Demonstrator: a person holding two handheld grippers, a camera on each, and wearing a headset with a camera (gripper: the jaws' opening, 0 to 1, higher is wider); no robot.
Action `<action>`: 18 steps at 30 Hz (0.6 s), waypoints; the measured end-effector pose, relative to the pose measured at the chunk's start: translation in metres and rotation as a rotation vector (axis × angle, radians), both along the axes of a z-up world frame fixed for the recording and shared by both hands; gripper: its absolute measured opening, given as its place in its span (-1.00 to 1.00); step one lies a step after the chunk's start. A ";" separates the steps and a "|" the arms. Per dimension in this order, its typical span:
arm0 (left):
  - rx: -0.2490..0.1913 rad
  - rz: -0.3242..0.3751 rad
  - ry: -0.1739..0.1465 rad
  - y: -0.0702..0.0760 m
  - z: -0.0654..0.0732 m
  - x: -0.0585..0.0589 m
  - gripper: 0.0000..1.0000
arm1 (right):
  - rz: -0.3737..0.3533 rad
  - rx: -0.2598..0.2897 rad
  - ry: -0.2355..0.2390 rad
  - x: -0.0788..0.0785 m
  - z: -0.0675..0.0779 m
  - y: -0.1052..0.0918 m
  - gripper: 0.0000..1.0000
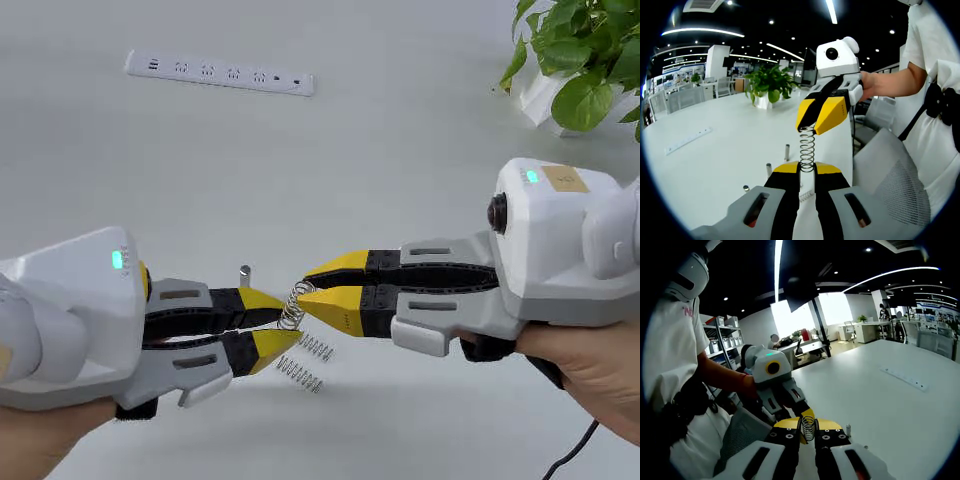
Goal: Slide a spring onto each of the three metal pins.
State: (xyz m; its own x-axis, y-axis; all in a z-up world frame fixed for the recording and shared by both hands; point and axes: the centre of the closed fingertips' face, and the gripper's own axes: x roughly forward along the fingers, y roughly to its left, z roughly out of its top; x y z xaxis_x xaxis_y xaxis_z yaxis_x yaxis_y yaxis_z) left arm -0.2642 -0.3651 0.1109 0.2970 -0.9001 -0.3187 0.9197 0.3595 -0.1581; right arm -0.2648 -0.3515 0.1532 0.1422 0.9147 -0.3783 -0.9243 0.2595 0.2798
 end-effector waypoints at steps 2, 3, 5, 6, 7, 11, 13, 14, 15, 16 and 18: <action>0.001 -0.001 -0.001 0.000 0.000 0.000 -0.86 | 0.005 -0.007 -0.006 0.000 0.000 0.001 -0.86; 0.000 -0.001 0.000 0.000 0.000 0.000 -0.86 | 0.008 -0.009 -0.007 0.000 0.000 0.001 -0.86; -0.001 -0.002 -0.002 0.000 -0.001 0.000 -0.86 | 0.014 -0.016 -0.013 -0.001 0.000 0.001 -0.86; -0.001 -0.002 -0.001 0.000 -0.001 0.000 -0.86 | 0.018 -0.020 -0.017 -0.001 0.000 0.002 -0.86; -0.002 -0.001 -0.001 0.000 -0.001 0.000 -0.86 | 0.019 -0.022 -0.017 -0.002 0.000 0.002 -0.86; -0.007 0.002 -0.001 0.000 -0.001 0.000 -0.86 | 0.032 -0.029 -0.018 -0.002 0.000 0.002 -0.81; -0.009 0.003 -0.001 0.001 -0.001 0.000 -0.86 | 0.037 -0.032 -0.019 -0.003 0.000 0.002 -0.77; -0.010 0.003 -0.001 0.001 -0.001 0.000 -0.86 | 0.042 -0.038 -0.017 -0.003 0.000 0.002 -0.75; -0.010 0.003 -0.001 0.001 -0.001 0.000 -0.86 | 0.047 -0.046 -0.019 -0.003 -0.001 0.001 -0.73; -0.012 0.004 -0.001 0.001 -0.001 0.000 -0.86 | 0.061 -0.065 -0.028 -0.003 -0.002 0.000 -0.70; -0.016 0.004 0.000 0.001 -0.001 0.000 -0.86 | 0.090 -0.100 -0.041 -0.004 -0.003 -0.002 -0.66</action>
